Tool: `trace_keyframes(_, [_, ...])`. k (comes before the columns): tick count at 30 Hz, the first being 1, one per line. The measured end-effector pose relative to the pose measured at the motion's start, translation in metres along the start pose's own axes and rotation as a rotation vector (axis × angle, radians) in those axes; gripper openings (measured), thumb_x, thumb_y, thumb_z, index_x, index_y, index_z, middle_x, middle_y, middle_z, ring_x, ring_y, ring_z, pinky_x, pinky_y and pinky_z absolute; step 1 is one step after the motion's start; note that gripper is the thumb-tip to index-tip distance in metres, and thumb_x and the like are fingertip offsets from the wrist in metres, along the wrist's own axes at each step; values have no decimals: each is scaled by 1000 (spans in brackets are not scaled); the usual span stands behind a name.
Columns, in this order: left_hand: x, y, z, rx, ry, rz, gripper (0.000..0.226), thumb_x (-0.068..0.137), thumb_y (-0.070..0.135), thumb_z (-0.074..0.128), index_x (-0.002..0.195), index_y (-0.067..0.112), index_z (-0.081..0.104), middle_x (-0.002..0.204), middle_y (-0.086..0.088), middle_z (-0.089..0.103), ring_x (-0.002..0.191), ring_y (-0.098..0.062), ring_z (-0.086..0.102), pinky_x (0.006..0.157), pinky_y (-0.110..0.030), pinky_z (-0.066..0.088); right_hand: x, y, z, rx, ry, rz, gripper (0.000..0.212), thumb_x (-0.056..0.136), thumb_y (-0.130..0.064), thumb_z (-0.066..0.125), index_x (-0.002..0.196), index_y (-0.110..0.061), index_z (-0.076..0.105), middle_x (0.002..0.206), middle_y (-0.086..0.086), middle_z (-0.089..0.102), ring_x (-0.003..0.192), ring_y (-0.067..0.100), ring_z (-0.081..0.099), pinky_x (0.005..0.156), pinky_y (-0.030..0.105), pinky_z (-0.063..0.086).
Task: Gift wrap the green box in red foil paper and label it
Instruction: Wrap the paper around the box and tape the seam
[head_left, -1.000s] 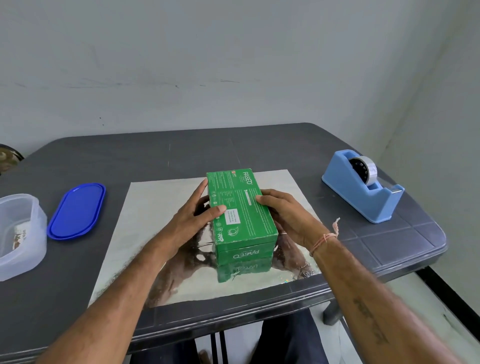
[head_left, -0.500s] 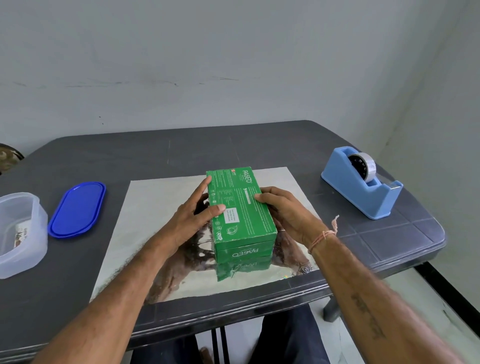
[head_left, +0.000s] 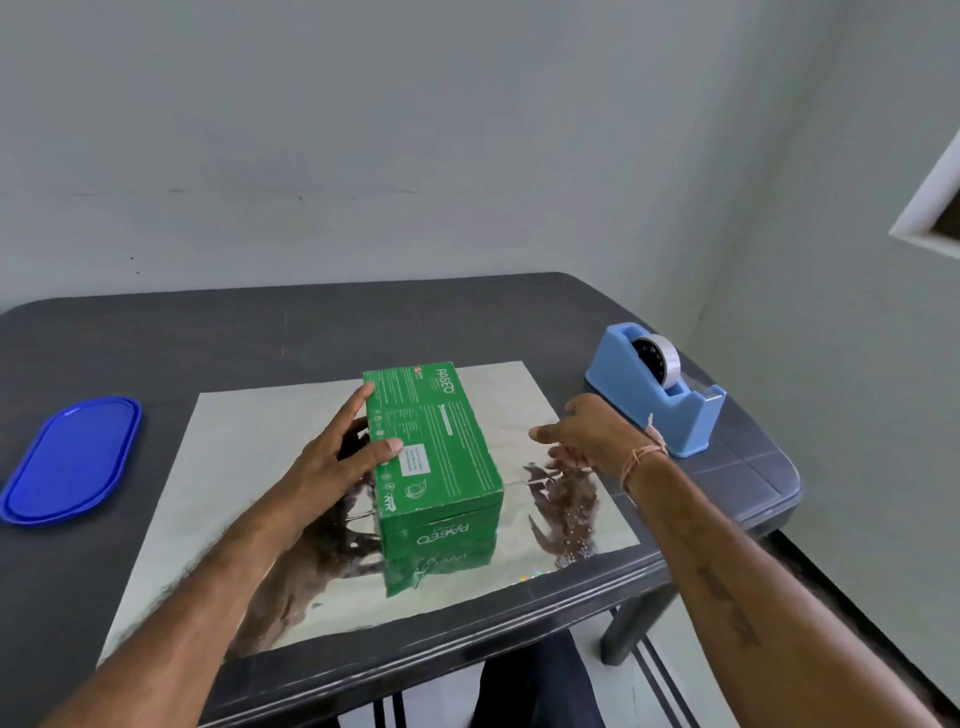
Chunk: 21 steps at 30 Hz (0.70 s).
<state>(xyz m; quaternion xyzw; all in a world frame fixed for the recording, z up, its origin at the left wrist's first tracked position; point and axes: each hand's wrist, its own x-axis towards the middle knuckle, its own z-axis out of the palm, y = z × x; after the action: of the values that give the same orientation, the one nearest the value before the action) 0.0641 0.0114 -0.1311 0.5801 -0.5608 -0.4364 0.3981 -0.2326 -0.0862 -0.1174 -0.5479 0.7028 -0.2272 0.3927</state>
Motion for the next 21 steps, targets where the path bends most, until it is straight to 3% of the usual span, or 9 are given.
trace_keyframes(1, [0,0,0,-1,2,7,80,93,45,64,157,52,16,137,27,33,128,0,28,122,-49,20,1,-1,2,-40,21,-5,39,80,-22,87,82,-9,51,69,7,55,51,10,59,55,24,54])
trace_keyframes(3, [0,-2,-1,-1,5,29,80,92,45,65,157,52,17,137,27,35,126,2,34,119,-45,26,6,-1,10,-223,66,-24,44,75,-37,89,76,-14,52,77,6,55,69,18,58,68,32,50])
trace_keyframes(6, [1,-3,0,15,-6,49,80,94,43,64,157,51,17,137,27,38,98,13,50,89,-20,42,7,0,24,-539,174,-51,57,78,-48,84,115,-10,61,120,12,55,110,30,52,98,42,44])
trace_keyframes(7, [1,-5,-1,16,-4,51,80,94,43,64,157,51,17,138,26,38,94,14,50,85,-17,42,1,-4,26,-535,180,-70,61,80,-44,83,122,-8,58,125,13,53,109,28,51,98,38,44])
trace_keyframes(10, [4,-8,-2,-2,2,45,82,92,46,65,157,52,16,142,22,37,121,-2,42,111,-36,35,4,-8,23,-332,130,-85,51,78,-28,88,114,-7,60,115,12,58,96,23,56,79,28,47])
trace_keyframes(14, [5,-10,-1,-23,-6,63,82,92,45,65,157,52,16,141,23,37,124,-5,39,96,-28,37,17,-9,3,94,29,-44,35,76,-14,89,71,-7,55,72,11,66,69,24,63,58,31,50])
trace_keyframes(16, [6,-11,-2,-25,-7,57,82,92,45,66,157,52,16,140,23,37,127,-3,36,110,-36,33,20,-12,-8,242,-22,-15,35,75,-11,90,76,-3,56,73,12,69,73,24,65,68,37,55])
trace_keyframes(18, [8,-13,-3,-17,1,41,83,91,47,66,157,53,16,144,22,37,131,-3,33,122,-46,22,21,-9,-13,208,-75,4,41,71,-23,93,84,2,63,76,11,71,62,17,58,67,37,48])
trace_keyframes(21, [11,-20,-6,6,-1,28,86,85,65,69,152,62,15,158,17,35,149,-15,28,125,-55,15,9,-7,-14,157,-169,-5,50,68,-34,93,101,-1,77,77,6,70,58,12,54,67,31,48])
